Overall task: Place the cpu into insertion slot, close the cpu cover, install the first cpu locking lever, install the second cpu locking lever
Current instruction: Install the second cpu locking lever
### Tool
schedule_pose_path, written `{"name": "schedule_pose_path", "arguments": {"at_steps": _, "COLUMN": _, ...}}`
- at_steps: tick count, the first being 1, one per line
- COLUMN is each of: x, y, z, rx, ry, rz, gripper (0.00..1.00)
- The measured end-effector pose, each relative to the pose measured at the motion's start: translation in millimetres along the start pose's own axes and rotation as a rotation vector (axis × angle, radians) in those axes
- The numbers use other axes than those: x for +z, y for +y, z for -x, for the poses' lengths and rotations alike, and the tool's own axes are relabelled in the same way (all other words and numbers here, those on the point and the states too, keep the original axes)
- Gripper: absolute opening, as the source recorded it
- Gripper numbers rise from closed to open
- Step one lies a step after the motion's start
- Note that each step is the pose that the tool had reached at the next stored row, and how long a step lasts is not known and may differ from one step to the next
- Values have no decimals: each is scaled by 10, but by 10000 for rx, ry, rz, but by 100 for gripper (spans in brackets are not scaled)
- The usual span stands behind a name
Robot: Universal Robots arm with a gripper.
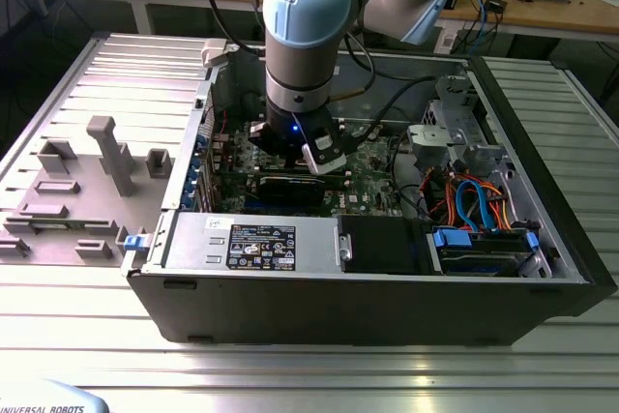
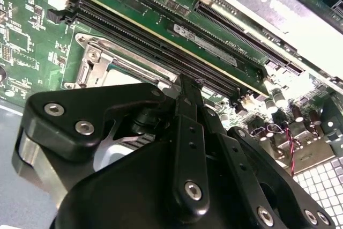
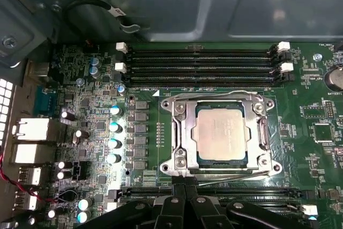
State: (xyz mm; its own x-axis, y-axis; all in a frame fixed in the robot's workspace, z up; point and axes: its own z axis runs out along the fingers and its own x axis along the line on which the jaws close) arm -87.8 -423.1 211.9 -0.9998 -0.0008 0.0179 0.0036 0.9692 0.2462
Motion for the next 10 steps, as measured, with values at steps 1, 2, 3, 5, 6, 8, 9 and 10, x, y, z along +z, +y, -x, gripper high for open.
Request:
{"name": "schedule_pose_path", "arguments": {"at_steps": 1, "x": 1, "y": 0, "z": 0, "rx": 0, "ry": 0, "rz": 14, "gripper": 11}}
{"name": "schedule_pose_path", "arguments": {"at_steps": 2, "x": 1, "y": 0, "z": 0, "rx": 0, "ry": 0, "rz": 35, "gripper": 11}}
{"name": "schedule_pose_path", "arguments": {"at_steps": 3, "x": 1, "y": 0, "z": 0, "rx": 0, "ry": 0, "rz": 35, "gripper": 11}}
{"name": "schedule_pose_path", "arguments": {"at_steps": 5, "x": 1, "y": 0, "z": 0, "rx": 0, "ry": 0, "rz": 36, "gripper": 11}}
{"name": "schedule_pose_path", "arguments": {"at_steps": 6, "x": 1, "y": 0, "z": 0, "rx": -1, "ry": -1, "rz": 36, "gripper": 11}}
{"name": "schedule_pose_path", "arguments": {"at_steps": 8, "x": 1, "y": 0, "z": 0, "rx": 0, "ry": 0, "rz": 37, "gripper": 11}}
{"name": "schedule_pose_path", "arguments": {"at_steps": 9, "x": 1, "y": 0, "z": 0, "rx": 0, "ry": -1, "rz": 37, "gripper": 11}}
{"name": "schedule_pose_path", "arguments": {"at_steps": 10, "x": 1, "y": 0, "z": 0, "rx": -1, "ry": 0, "rz": 38, "gripper": 11}}
